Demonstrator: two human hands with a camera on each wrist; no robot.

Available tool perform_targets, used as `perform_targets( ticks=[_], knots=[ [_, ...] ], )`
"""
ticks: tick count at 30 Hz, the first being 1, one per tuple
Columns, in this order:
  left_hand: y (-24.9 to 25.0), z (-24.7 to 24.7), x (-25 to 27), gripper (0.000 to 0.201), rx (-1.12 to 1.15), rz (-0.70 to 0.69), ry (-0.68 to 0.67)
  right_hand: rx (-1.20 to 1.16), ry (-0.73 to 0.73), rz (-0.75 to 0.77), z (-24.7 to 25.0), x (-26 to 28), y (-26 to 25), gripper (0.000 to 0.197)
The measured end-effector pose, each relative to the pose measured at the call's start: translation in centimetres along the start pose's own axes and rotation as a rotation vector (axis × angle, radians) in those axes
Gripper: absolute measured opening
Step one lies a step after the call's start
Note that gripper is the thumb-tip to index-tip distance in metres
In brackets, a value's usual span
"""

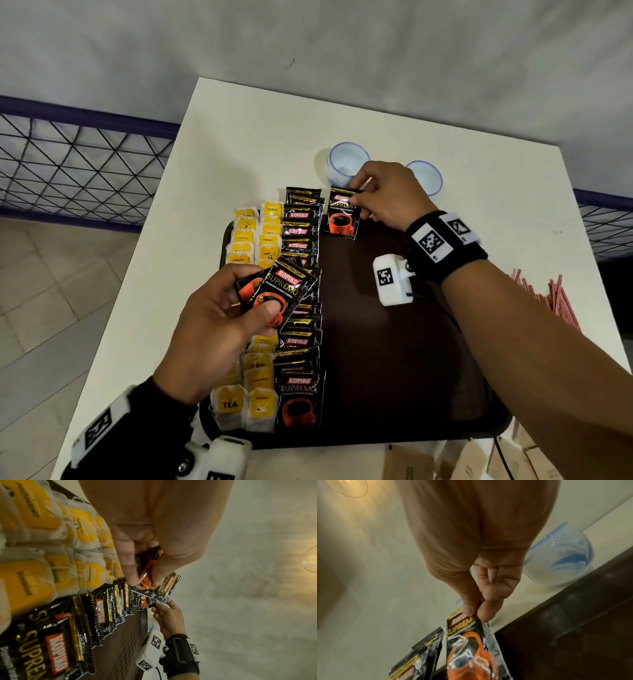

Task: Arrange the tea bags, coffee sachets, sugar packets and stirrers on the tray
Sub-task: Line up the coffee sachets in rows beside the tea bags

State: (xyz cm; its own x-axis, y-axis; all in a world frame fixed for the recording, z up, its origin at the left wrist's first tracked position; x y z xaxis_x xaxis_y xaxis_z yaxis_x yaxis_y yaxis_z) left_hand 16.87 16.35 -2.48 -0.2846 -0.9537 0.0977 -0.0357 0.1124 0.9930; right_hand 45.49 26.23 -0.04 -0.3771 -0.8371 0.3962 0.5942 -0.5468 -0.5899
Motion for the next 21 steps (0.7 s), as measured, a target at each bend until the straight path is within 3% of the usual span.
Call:
perform_targets(
  ticks=[21],
  knots=[
    [0.2, -0.3, -0.1, 0.039, -0.005, 0.007, -0.001, -0.216, 0.133, -0.009, -1.6, -0.3, 1.4, 0.029]
  ],
)
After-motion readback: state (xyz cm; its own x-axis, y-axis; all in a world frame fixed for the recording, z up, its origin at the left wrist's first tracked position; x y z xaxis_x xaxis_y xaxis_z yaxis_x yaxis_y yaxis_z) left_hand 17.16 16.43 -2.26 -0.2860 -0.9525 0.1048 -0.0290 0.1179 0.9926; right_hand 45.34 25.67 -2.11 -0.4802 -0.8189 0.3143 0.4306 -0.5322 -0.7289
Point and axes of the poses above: each hand's wrist, its own x-axis away from the middle knuckle, its own z-axis out of the back of the hand, y = z × x, the point moved 8 cm from there along -x, towards the middle knuckle, and after that the axes turned 14 degrees about -z, right-handed, at the moved point
